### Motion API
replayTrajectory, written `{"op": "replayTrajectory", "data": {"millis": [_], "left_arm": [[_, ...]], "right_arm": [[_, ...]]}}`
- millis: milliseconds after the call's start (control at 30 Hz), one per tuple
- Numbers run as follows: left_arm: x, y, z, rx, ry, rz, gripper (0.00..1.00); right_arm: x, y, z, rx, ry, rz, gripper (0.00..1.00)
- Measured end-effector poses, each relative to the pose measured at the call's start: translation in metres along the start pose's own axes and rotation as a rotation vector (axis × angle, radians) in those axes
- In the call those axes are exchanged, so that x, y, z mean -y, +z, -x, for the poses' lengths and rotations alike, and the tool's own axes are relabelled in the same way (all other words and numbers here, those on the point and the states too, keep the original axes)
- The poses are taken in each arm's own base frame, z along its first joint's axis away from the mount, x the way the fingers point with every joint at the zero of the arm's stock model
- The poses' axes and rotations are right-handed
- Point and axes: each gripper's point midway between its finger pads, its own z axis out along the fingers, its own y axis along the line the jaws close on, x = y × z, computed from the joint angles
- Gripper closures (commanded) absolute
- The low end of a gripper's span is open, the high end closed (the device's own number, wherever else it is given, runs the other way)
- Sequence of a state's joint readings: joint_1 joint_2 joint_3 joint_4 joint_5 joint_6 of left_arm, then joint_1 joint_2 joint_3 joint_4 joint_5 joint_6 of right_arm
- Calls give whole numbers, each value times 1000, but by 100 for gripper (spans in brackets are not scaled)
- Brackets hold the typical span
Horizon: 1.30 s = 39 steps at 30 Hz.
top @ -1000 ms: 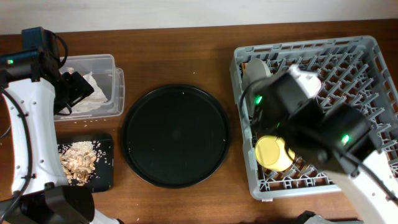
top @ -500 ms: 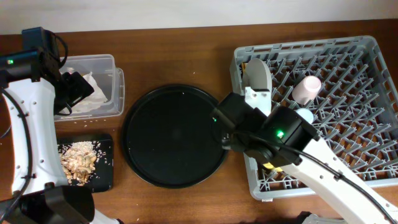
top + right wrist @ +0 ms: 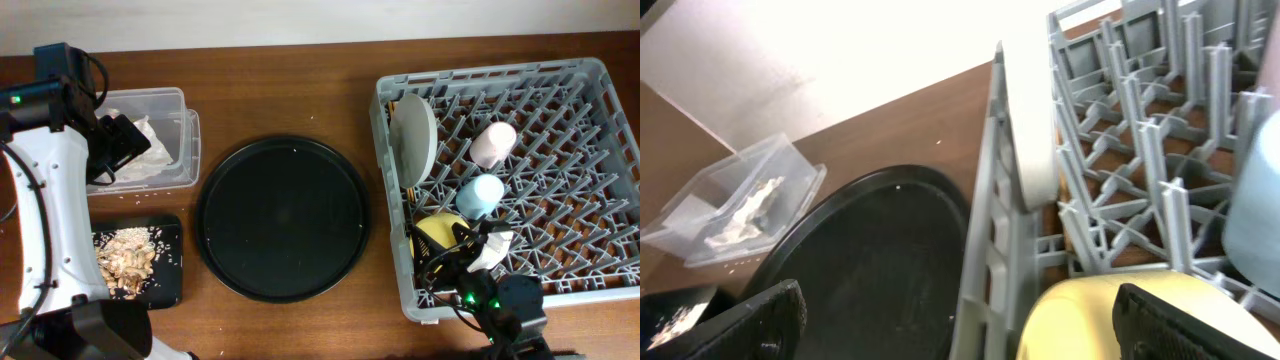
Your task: Sort waste into correct bins and load items into the dishwasher rack
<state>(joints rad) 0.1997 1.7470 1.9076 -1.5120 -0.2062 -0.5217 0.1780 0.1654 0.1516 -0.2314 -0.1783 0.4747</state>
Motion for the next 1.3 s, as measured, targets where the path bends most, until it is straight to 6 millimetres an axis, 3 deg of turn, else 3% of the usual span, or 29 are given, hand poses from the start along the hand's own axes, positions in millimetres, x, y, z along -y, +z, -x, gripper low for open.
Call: {"op": "replayTrajectory", "data": {"millis": [133, 367, 400, 500, 633, 1300], "left_arm": [[0, 0, 0, 1, 0, 0, 1], [0, 0, 0, 1, 0, 0, 1], [0, 0, 0, 1, 0, 0, 1], [0, 0, 0, 1, 0, 0, 1], [0, 0, 0, 1, 0, -1, 1], [0, 0, 0, 1, 0, 0, 1]], "right_arm": [[11, -4, 1, 82, -20, -7, 1], [-2, -13, 55, 372, -237, 17, 1], [1, -12, 52, 362, -253, 4, 2], [36, -5, 26, 238, -282, -135, 1], [51, -9, 33, 247, -420, -223, 1], [54, -10, 34, 242, -475, -248, 1]]}}
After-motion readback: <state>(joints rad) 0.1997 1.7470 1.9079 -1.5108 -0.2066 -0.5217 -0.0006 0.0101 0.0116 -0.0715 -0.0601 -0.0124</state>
